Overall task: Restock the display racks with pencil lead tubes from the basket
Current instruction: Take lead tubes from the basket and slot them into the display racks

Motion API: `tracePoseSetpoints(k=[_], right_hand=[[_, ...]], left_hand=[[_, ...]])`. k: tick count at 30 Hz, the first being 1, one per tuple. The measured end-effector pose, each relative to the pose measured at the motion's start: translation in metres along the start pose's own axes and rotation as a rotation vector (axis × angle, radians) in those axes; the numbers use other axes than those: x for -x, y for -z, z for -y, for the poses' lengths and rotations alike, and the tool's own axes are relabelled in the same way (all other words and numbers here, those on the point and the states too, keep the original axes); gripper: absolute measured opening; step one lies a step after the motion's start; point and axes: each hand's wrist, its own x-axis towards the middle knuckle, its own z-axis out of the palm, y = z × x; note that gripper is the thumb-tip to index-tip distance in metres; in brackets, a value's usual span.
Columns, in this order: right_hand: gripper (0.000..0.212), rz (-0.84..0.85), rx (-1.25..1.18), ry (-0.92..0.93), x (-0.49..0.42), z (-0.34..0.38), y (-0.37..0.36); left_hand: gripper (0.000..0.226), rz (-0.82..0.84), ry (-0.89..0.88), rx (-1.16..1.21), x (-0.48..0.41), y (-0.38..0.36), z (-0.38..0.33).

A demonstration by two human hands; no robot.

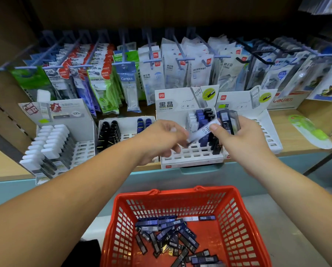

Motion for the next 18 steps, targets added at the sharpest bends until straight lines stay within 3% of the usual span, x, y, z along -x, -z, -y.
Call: tracePoseSetpoints(k=[4,6,13,15,18], right_hand=[[0.013,0.044,0.147,0.112,-0.012,-0.003,-0.005],[0.027,0.055,0.247,0.113,-0.018,-0.008,-0.008],[0.018,0.134,0.574,0.187,-0.025,-0.016,-0.018],[0.009,0.145,0.610,0.208,-0.025,-0.014,-0.021],[0.013,0.120,0.617,0.246,-0.026,-0.012,-0.022]], left_hand=[[0.029,-0.007,0.106,0.298,-0.006,0.004,0.004],[0.037,0.002,0.138,0.271,-0.006,0.008,0.006],[0.039,0.035,0.144,0.198,-0.005,0.017,0.007],[0.038,0.051,0.135,0.237,-0.005,0.018,0.008],[0.035,0.060,0.117,0.254,-0.006,0.020,0.010]])
